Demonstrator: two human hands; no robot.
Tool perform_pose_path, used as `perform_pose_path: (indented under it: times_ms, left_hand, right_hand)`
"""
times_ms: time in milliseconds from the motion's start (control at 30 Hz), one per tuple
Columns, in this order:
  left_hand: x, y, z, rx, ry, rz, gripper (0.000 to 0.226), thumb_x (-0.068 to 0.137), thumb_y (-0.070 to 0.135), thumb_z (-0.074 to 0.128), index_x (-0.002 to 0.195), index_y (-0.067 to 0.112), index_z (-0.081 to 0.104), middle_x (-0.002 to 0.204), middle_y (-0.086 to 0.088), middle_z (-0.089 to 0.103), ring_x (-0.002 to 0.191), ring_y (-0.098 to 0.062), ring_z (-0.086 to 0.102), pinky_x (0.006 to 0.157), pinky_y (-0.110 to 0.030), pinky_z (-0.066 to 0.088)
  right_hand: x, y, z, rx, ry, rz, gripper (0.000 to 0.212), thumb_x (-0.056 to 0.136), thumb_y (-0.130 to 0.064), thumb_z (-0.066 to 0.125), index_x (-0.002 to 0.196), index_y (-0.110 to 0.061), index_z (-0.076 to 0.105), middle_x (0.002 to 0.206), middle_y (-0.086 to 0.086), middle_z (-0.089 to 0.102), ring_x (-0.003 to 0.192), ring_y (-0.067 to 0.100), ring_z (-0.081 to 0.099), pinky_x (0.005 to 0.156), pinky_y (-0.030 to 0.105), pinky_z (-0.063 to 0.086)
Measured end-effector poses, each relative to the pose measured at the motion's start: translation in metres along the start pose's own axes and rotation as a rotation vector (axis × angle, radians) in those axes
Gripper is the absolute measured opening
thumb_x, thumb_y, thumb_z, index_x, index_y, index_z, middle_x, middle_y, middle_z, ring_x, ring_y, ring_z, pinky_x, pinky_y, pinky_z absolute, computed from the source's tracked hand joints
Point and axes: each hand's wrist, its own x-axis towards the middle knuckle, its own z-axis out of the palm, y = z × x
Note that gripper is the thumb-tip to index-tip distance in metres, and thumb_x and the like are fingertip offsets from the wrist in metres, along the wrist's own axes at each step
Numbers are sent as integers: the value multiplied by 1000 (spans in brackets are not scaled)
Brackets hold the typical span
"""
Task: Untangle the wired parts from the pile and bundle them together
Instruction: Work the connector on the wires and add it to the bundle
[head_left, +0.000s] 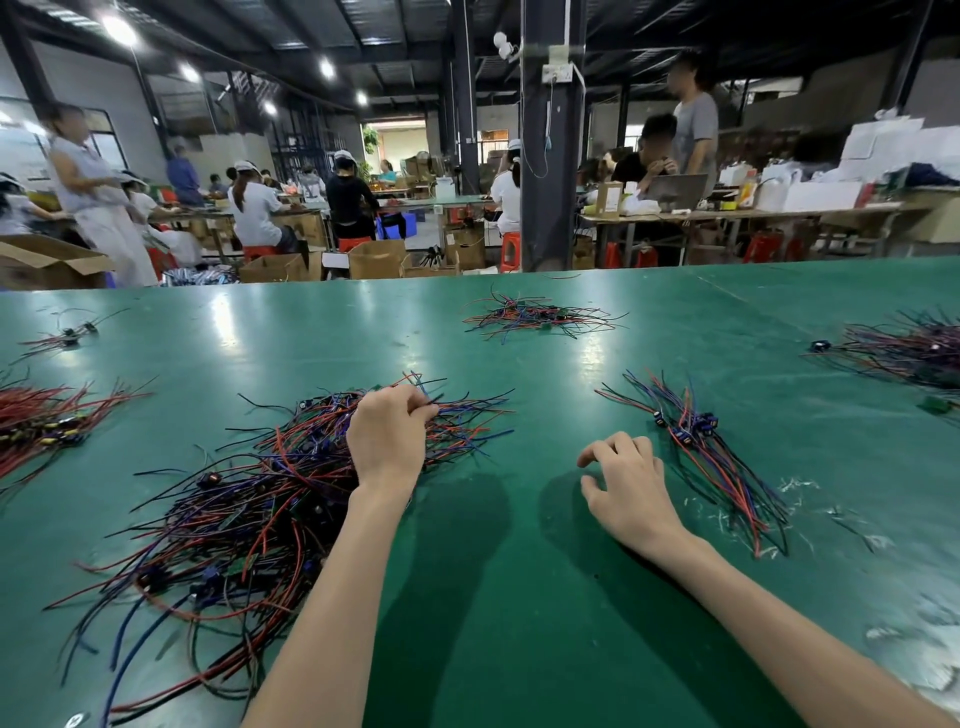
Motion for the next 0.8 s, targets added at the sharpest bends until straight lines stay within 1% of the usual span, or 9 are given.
perform_pose_path:
  times_ms: [100,200,267,333,400,500,600,700,800]
  left_hand:
    - [-4,15,-1,-113,141,265,7,81,13,73,82,6,73,79,-7,71,78,-27,63,64,-31,47]
    - [-14,37,5,-204,252,531,5,78,7,75,80,4,72,74,-7,69,69,-25,62,60,-32,49]
    - [-24,53,11,-315,259,641,5,79,6,74,82,2,71,74,-7,67,67,-24,61,61,-33,49]
    - [-35,69,16,-450,220,657,6,79,4,73,83,1,71,75,-6,67,66,-21,62,63,-32,50]
    - [-46,83,19,-657,128,507,5,78,4,74,82,5,71,74,-2,69,65,-15,62,63,-29,52]
    - [-54,98,19,-1090,-182,51,12,79,6,74,77,17,69,66,4,67,57,-12,62,59,-25,54]
    - [-51,99,20,-1300,-276,-130,9,82,1,70,81,10,69,70,-2,69,60,-13,64,63,-26,57]
    - [-44,90,23,-1305,-332,-215,8,90,6,60,89,11,67,80,-4,70,72,-12,64,69,-24,57]
    - [-43,78,32,-1055,-563,-253,13,96,14,53,89,12,63,84,-6,66,73,-13,61,68,-21,54]
  right_hand:
    - [-1,-5,-2,65,64,-21,19,90,-16,55,108,-16,61,111,1,55,111,22,39,91,32,29]
    - [-3,-15,-7,267,120,-91,16,90,-15,62,105,-11,64,104,3,59,102,23,47,89,32,36]
    - [-6,-25,-11,494,97,-116,24,87,-13,66,111,-9,63,102,3,58,91,21,52,82,21,40]
    - [-8,-34,-14,711,46,-99,38,86,-10,68,122,-12,57,105,2,57,81,17,55,71,12,41]
    - [-8,-40,-15,825,-28,-86,43,85,-5,67,125,-12,53,106,0,58,75,15,55,69,15,43]
    - [-6,-41,-15,987,-121,-65,25,85,5,63,109,-3,61,89,2,63,70,11,55,70,25,47]
    - [-6,-37,-16,1173,-141,38,12,87,8,57,98,8,64,76,10,67,65,12,61,68,23,51]
    - [-4,-34,-19,1309,-123,179,9,88,6,57,91,1,64,68,6,68,57,11,64,60,20,53]
    - [1,-30,-25,1438,-110,268,12,88,5,56,85,-2,65,68,7,66,54,12,62,57,20,54]
